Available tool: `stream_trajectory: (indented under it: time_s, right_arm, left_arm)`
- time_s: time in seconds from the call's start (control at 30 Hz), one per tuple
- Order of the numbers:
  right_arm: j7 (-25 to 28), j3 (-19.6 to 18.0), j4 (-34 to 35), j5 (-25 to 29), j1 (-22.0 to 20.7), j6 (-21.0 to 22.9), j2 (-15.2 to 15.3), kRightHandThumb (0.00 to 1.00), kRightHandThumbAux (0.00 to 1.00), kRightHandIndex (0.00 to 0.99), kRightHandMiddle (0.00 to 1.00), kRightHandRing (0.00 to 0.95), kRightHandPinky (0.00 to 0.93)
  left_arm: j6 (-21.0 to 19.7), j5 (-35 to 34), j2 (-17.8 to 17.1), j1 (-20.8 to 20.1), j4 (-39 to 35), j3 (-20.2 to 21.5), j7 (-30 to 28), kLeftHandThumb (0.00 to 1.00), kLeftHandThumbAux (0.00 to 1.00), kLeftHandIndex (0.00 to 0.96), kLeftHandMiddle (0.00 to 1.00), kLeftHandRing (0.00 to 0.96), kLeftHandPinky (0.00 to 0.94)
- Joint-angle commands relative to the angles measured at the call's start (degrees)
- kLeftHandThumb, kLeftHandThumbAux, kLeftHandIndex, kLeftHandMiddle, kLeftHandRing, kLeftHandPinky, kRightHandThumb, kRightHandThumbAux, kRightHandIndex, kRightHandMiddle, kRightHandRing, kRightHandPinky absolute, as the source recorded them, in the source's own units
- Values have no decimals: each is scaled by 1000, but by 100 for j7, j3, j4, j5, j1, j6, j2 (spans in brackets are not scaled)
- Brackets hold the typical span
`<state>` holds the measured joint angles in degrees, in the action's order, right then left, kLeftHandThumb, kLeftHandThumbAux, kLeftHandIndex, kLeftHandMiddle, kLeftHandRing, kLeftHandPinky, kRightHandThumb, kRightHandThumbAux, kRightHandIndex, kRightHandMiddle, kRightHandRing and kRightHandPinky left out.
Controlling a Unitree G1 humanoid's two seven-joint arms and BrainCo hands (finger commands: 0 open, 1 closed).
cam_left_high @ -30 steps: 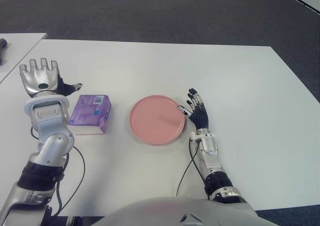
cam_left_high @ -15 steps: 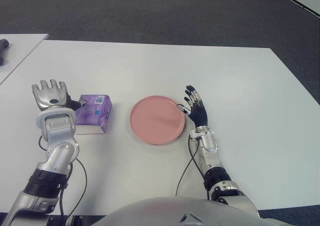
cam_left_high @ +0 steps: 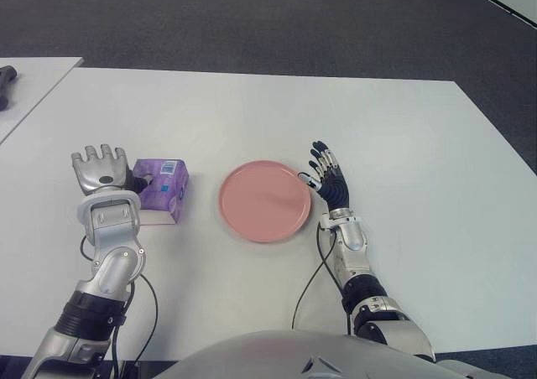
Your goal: Put the tissue paper into the plate.
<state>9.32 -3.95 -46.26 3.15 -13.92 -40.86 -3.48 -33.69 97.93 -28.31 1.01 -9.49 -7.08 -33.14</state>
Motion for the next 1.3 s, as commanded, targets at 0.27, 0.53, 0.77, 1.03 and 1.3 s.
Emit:
stream_trajectory:
  time_s: [0.27,0.53,0.77,1.03,1.3]
  right_arm:
    - [-24,-91,-564,61,685,-92,-63,89,706,40,5,0,38]
    - [-29,-84,-595,41,667,-60,-52,90,708,38,4,0,34]
    - [-143,-46,-675,-114,627,-54,-2,87,692,38,8,0,29]
    - [-107,-57,-761,-107,581,-53,-2,95,688,36,6,0,29]
    - [-150,-42,-790,-157,567,-106,-9,104,673,40,13,0,30]
  left_arm:
    - [56,-54,173,168,-498,105,-39,0,215,0,0,0,0]
    - [238,-199,383,529,-1286,216,-122,0,227,0,0,0,0]
    - [385,-322,498,626,-1565,376,-54,0,254,0,0,0,0]
    - [492,-370,616,696,-1867,601,157,0,278,0,0,0,0]
    - [751,-455,707,966,-2700,931,152,0,289,0,0,0,0]
